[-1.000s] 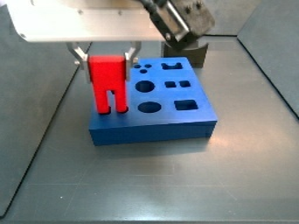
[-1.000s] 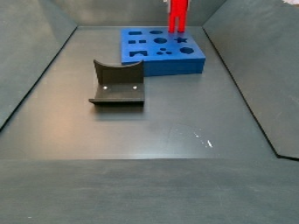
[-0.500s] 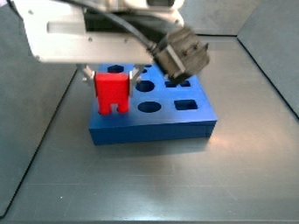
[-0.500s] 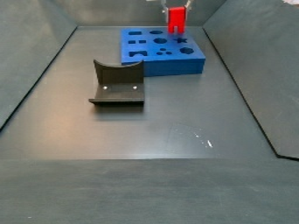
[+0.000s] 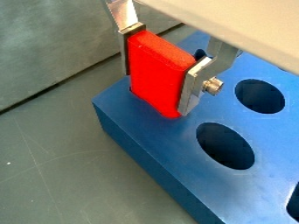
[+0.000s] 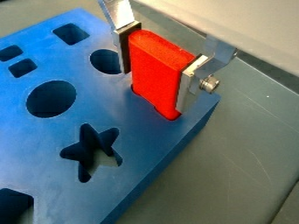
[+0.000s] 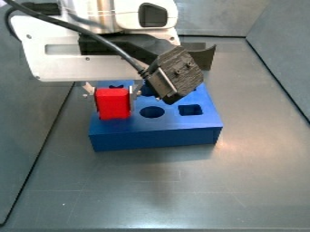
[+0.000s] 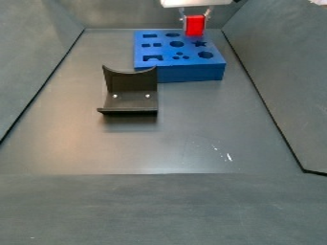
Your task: Insert the square-circle object.
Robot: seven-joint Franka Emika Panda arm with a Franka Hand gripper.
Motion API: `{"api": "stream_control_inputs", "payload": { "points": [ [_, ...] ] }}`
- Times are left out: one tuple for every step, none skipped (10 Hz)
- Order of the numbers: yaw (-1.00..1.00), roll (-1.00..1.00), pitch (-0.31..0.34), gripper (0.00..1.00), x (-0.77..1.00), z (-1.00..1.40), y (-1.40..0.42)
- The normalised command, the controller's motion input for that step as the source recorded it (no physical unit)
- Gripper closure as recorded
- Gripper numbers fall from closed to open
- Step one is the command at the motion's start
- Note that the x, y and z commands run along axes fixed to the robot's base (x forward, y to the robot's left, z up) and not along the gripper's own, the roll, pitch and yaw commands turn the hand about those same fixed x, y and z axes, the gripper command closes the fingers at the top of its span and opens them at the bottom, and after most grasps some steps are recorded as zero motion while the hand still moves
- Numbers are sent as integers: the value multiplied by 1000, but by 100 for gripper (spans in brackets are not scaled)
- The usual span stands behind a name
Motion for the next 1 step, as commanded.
{"api": "stream_control_inputs", "payload": {
  "points": [
    [0,0,0,100,0,0,0]
  ]
}}
